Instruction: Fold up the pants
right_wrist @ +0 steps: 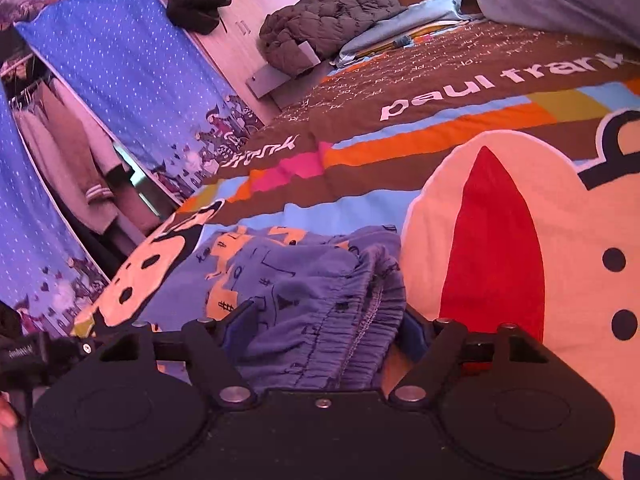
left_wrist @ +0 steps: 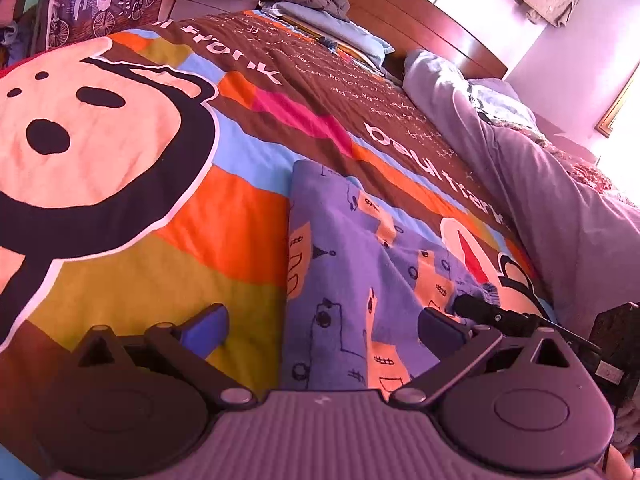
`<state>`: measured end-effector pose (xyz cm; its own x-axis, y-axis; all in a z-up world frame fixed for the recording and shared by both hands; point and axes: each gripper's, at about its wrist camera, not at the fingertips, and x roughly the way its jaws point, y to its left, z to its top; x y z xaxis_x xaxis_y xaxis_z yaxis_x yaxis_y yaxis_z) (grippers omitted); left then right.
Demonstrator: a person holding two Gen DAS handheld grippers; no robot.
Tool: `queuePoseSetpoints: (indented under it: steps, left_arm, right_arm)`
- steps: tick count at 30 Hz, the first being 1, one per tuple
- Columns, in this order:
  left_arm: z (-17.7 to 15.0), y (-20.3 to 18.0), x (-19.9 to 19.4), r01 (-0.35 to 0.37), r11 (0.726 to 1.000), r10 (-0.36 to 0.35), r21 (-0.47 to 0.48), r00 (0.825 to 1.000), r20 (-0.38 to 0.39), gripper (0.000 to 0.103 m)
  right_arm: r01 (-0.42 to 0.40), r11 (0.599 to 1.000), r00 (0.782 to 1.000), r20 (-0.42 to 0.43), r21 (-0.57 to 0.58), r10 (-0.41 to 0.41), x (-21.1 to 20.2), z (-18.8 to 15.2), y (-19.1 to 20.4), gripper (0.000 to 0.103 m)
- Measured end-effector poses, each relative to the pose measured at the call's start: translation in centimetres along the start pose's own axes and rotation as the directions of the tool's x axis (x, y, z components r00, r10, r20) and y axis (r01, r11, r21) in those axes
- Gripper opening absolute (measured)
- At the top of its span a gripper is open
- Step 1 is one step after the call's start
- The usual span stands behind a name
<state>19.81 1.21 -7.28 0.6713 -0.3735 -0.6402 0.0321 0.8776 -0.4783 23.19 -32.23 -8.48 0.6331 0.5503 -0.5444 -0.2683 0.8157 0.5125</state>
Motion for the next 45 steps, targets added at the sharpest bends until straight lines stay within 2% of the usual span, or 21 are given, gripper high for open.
queuePoseSetpoints:
  steps: [4,10,17,18,20,21,22,23,25,27,29,31,36,39,43,45]
  left_arm:
    - [0.0,-0.2,0.2,-0.011,1.000,0.011,0.015,1.000,-0.006,0.103]
    - [0.0,-0.2,0.1,-0.005,1.000,0.005,0.007,1.000,-0.007,0.103]
    - [0.0,-1.4,0.1,-0.049,0.996,0.053,0.080,0.997,-0.048,0.100]
    - [0.0,-1.5,0.1,-0.066,0.994,0.071,0.089,0.996,-0.055,0.096]
    - [0.3,-1.9,0.1,-0.095,0.990,0.102,0.102,0.992,-0.069,0.089]
    - [0.3,-2.0,0.0,-0.098,0.989,0.106,0.107,0.991,-0.076,0.084]
    - [0.4,-2.0,-0.1,-0.098,0.989,0.107,0.107,0.991,-0.084,0.078]
    - [0.5,-2.0,-0.2,-0.094,0.990,0.104,0.103,0.990,-0.091,0.075]
    - [0.6,-1.9,-0.2,-0.079,0.993,0.089,0.088,0.990,-0.112,0.057]
    - [0.7,-1.9,-0.1,-0.060,0.994,0.071,0.088,0.989,-0.130,0.047]
    - [0.7,-2.3,-0.2,-0.078,0.989,0.094,0.122,0.987,-0.131,0.038]
    - [0.8,-2.4,-0.7,-0.069,0.990,0.085,0.124,0.988,-0.127,0.028]
    - [1.9,-1.6,-2.5,0.010,0.999,-0.005,0.046,0.994,-0.111,0.021]
    - [2.7,-1.5,-4.1,0.026,0.999,-0.023,0.044,0.997,-0.080,0.021]
    - [4.0,-1.8,-6.7,-0.013,0.987,0.007,0.162,0.999,0.040,0.020]
    - [4.8,-0.8,-8.2,-0.028,0.985,0.012,0.171,0.996,0.090,0.020]
  right_arm:
    - [-0.002,1.000,1.000,-0.002,0.022,0.002,0.1,0.0,-0.5,0.073]
    - [-0.014,1.000,1.000,-0.008,0.022,0.014,0.2,0.1,-0.6,0.077]
    - [-0.012,0.998,1.000,0.003,0.065,0.012,-0.1,0.0,-0.5,0.077]
    - [-0.018,0.997,1.000,0.018,0.077,0.017,-0.2,-0.2,-0.5,0.074]
    - [-0.029,0.993,0.999,0.041,0.114,0.025,-0.4,-0.5,-0.7,0.060]
    - [-0.014,0.991,0.999,0.048,0.132,0.007,-0.6,-0.6,-0.9,0.045]
    - [0.010,0.989,0.999,0.051,0.148,-0.017,-0.7,-0.7,-1.0,0.039]
    - [0.018,0.987,0.998,0.053,0.157,-0.026,-0.7,-0.8,-1.0,0.038]
    - [0.038,0.988,0.997,0.054,0.152,-0.047,-0.8,-0.9,-0.7,0.034]
    - [0.076,0.989,0.995,0.057,0.131,-0.084,-0.8,-1.0,-0.1,0.032]
    - [0.125,0.987,0.989,0.062,0.098,-0.132,-0.8,-1.2,0.9,0.031]
    - [0.192,0.981,0.979,0.062,0.043,-0.194,-0.7,-1.3,2.4,0.028]
    - [0.372,0.915,0.926,0.125,-0.158,-0.356,-0.7,-1.6,8.2,0.021]
    - [0.399,0.893,0.916,0.138,-0.207,-0.377,-0.6,-1.3,11.1,0.019]
    - [0.424,0.867,0.904,0.185,-0.261,-0.387,0.3,-0.3,15.3,0.019]
    - [0.423,0.863,0.903,0.211,-0.276,-0.375,1.0,0.4,17.5,0.018]
